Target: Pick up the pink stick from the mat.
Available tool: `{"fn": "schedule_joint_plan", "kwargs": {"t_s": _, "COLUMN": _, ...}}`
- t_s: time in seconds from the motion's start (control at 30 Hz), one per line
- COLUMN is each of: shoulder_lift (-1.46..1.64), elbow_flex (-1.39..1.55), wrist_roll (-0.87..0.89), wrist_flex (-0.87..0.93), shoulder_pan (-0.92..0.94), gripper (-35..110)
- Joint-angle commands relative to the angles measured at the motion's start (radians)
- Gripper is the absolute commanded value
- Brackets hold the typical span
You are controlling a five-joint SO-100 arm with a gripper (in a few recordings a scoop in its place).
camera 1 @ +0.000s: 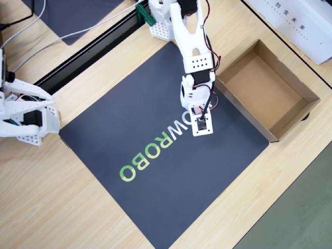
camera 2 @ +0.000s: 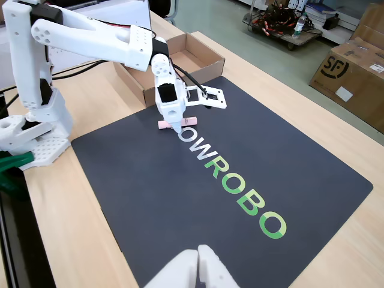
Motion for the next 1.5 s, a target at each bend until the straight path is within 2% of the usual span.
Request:
{"fn": "schedule_joint_plan", "kwargs": {"t_s": 0.0, "shoulder_lift": -0.012, "elbow_flex": -0.028, "wrist_roll": 0.008, "wrist_flex": -0.012, "shoulder_pan": 0.014, "gripper": 10}}
{"fn": "schedule_joint_plan", "kwargs": {"t_s": 0.13, "shoulder_lift": -0.018, "elbow_flex": -0.035, "wrist_roll": 0.008, "wrist_flex": -0.012, "shoulder_pan": 0.012, "gripper": 1}}
{"fn": "schedule_joint_plan", "kwargs": {"t_s": 0.47, "shoulder_lift": 0.000, "elbow_flex": -0.035, "wrist_roll": 0.014, "wrist_flex": -0.011, "shoulder_pan": 0.011, "gripper": 0}}
{"fn": "schedule_joint_plan", "kwargs": {"t_s": 0.93, "shoulder_lift": 0.353, "elbow_flex": -0.054, "wrist_roll": 0.014, "wrist_flex": -0.005, "shoulder_pan": -0.084, "gripper": 0}}
{"fn": "schedule_joint_plan", "kwargs": {"t_s": 1.2, "shoulder_lift": 0.518, "elbow_flex": -0.012, "wrist_roll": 0.014, "wrist_flex": 0.005, "shoulder_pan": -0.213, "gripper": 0}}
{"fn": "schedule_joint_plan", "kwargs": {"t_s": 1.47, "shoulder_lift": 0.512, "elbow_flex": -0.031, "wrist_roll": 0.092, "wrist_flex": 0.103, "shoulder_pan": -0.434, "gripper": 0}}
